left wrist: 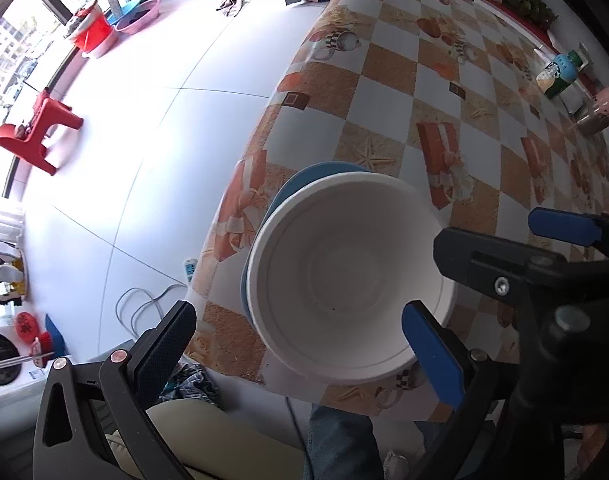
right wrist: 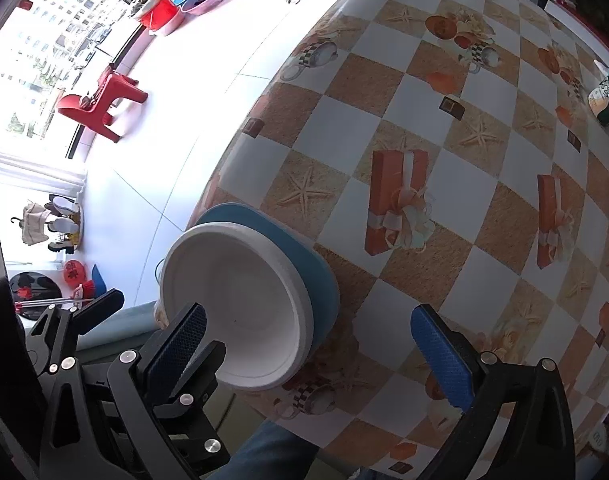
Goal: Organize plates and bowls
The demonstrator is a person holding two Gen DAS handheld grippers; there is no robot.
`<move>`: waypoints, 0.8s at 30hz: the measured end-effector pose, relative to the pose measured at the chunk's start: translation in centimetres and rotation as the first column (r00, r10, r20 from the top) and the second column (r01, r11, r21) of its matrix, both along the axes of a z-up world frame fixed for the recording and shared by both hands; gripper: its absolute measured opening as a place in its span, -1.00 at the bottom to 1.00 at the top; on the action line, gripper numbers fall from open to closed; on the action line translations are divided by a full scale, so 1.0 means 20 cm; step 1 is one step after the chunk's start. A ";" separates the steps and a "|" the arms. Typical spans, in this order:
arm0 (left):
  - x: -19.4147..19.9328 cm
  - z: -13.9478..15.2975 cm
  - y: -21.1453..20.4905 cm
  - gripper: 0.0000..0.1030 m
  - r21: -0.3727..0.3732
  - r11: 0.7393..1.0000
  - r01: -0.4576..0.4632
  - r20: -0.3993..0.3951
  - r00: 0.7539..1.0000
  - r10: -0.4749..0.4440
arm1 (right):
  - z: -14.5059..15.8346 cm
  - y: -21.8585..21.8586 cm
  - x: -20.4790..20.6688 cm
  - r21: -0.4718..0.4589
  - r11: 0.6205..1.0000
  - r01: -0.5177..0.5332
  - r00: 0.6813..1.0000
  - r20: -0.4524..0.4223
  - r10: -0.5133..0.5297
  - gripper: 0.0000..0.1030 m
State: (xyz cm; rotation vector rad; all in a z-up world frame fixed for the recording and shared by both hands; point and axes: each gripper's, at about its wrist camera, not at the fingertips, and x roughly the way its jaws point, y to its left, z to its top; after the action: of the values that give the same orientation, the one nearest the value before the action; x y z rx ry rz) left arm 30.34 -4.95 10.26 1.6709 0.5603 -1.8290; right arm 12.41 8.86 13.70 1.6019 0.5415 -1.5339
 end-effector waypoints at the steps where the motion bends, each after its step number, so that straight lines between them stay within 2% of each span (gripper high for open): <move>1: 0.00 0.00 0.00 0.99 -0.005 1.000 0.002 0.005 1.000 -0.002 | 0.00 0.00 0.00 0.001 1.000 0.000 1.000 0.001 0.000 1.00; 24: 0.01 -0.04 0.05 0.99 0.035 0.999 0.017 0.042 0.999 -0.018 | -0.05 0.01 0.08 0.037 0.998 -0.042 0.999 0.010 0.042 1.00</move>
State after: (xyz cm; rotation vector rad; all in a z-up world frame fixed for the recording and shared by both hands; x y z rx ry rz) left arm 30.51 -3.86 9.49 1.7386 0.5645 -1.8011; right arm 14.01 9.13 12.61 1.6153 0.5987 -1.4923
